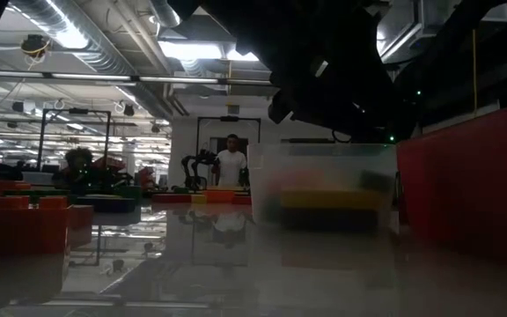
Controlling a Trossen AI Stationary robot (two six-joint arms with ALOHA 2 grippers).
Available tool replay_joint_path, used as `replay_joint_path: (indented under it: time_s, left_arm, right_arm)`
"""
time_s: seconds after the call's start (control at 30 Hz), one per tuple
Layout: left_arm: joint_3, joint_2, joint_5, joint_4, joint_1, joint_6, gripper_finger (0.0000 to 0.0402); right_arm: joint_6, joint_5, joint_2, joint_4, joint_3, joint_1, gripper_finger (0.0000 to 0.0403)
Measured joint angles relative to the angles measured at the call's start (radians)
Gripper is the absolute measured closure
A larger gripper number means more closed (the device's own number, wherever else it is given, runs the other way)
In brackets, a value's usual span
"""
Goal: Sort blocks by size
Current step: Put the light green rectangular block into the transparent bin
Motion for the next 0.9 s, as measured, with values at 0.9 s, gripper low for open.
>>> replay_joint_path:
  time_s: [0.9]
  left_arm:
    - [0.0,-0.154,-0.049,-0.292,-0.024,-0.068,0.0257]
  right_arm:
    - [0.133,-0.298,-0.041,-0.005,-0.002,0.003,0.0306]
